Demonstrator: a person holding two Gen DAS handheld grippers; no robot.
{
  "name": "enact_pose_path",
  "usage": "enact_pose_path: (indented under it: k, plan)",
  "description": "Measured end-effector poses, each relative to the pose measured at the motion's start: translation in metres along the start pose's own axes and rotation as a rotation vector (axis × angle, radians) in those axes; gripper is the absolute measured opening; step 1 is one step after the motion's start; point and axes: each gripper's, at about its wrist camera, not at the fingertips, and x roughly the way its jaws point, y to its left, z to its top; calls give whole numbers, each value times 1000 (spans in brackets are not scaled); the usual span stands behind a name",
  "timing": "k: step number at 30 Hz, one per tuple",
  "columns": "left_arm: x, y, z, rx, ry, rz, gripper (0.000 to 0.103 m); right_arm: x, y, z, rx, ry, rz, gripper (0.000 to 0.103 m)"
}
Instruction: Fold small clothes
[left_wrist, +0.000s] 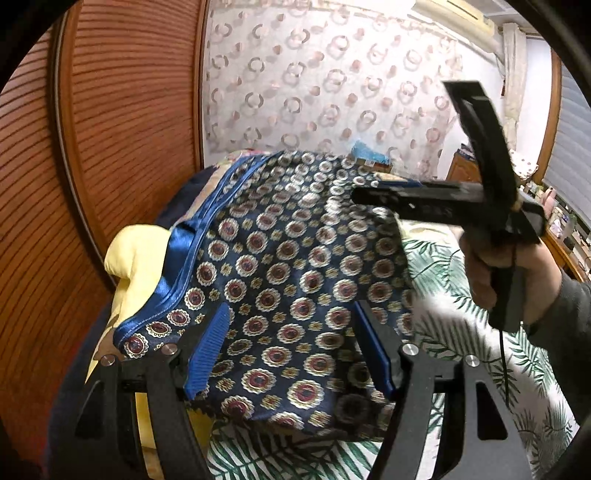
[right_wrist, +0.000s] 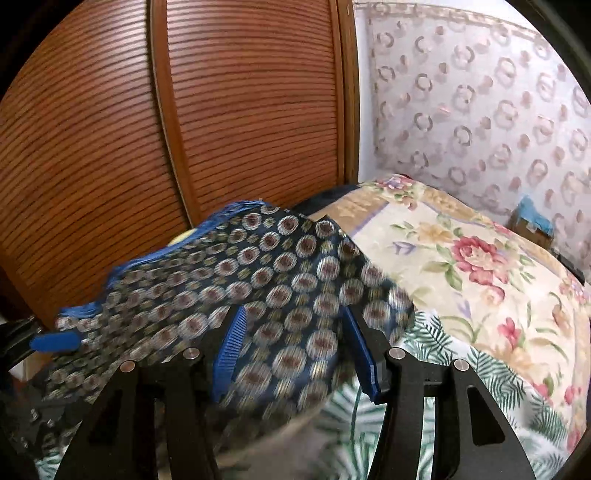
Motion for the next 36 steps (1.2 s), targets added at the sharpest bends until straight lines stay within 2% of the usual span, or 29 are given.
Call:
enact_pose_path:
  k: [4,8,15,19,29,33,36]
  plan:
    - [-20,-11,-1,16,-40,-25,75,-35,17,-16,15,-18,-2,56]
    - [-41,-23,-3,48,-93,-29,87,-68,28,-30,17,-43,-20,56]
    - [-77,-39,-9,97,-175,21,87,-125,42,-56,38,-86,-59,56]
    - [-90,-50,-17,100,-170,-12,87,-154,48,-74,56,-103,-89,57]
    - [-108,-82,-35,115,-143,-55,87,-241,80,-128,102,-151,-192,73]
    - [-123,-99,-43,135,-160,-97,87,-282,96,-153,128,-197,-232,81]
    - [-132,-115,-45,159,-166,-106,87,-310,107,-171,156,-226,-272,83]
